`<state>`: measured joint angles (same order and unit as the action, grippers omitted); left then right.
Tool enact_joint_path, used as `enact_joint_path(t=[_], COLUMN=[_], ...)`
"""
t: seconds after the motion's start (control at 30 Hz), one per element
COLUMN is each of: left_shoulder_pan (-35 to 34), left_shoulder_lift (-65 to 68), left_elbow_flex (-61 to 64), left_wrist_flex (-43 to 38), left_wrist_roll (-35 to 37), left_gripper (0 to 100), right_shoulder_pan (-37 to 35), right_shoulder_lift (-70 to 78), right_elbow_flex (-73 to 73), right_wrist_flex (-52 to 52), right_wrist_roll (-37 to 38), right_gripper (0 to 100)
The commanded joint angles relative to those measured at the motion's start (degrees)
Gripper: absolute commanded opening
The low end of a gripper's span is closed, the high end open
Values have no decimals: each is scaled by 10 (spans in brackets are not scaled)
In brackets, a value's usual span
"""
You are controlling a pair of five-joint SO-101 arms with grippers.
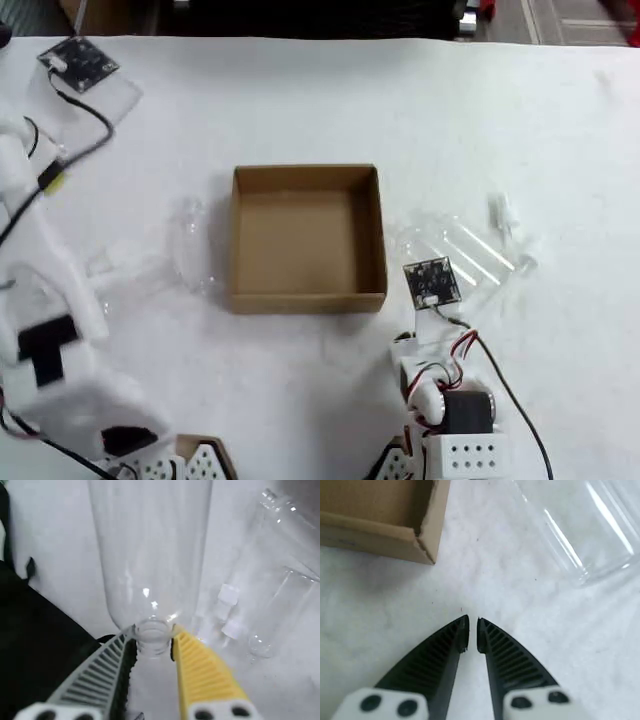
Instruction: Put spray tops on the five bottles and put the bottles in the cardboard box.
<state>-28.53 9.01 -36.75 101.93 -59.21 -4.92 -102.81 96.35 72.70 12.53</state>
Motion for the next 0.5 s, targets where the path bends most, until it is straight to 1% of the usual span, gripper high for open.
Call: enact_joint_path(t=[0.0, 0.23, 0.37, 0.47], left_shoulder_pan=[58, 168, 245, 301], left_shoulder_lift=[-164, -334, -393, -405], left_elbow_flex=[55, 157, 207, 226], left_wrist_flex=[4, 1, -1, -1], left_wrist_roll=[-27, -15, 47, 105], left_gripper=[22, 22, 21, 21], right_shoulder_pan=[5, 1, 39, 91], right_shoulder_lift=[-5, -5, -6, -6], right_elbow_flex=[5, 5, 4, -6], right_wrist_flex=[1, -11, -125, -278], right_wrist_roll=[0, 4, 4, 4], right_gripper=[17, 18, 16, 16])
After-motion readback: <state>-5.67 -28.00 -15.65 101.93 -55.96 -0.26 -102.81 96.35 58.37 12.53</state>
